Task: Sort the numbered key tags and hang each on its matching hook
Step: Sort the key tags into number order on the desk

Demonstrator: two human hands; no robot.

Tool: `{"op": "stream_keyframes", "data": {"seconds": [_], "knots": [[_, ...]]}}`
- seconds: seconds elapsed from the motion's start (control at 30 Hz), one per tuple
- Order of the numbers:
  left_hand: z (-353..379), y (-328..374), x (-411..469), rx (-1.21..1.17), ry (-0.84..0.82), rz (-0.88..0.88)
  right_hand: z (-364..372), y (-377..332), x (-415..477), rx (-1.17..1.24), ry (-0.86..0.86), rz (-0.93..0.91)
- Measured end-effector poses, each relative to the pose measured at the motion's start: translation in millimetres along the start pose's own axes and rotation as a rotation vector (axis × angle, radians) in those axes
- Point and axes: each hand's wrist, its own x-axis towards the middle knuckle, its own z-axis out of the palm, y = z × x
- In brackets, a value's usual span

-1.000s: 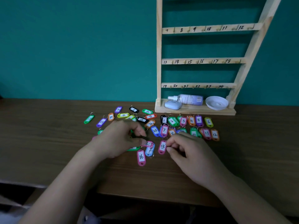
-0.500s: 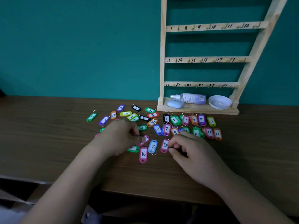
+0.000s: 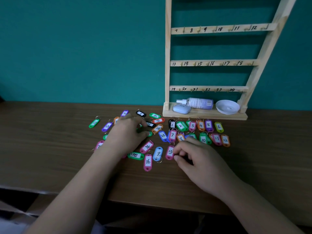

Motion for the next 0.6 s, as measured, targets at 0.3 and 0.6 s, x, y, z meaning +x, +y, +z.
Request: {"op": "stream_keyframes", "data": {"seconds": [0.3,0.6], "knots": [[-10,-10,2,-0.029,-0.018,-0.069,0,2,0,-0.026,-0.011,-0.004],[-9,-29,4,0.062,-0.003,-0.051,1,2,0,-0.031,-0.013,-0.002]]}}
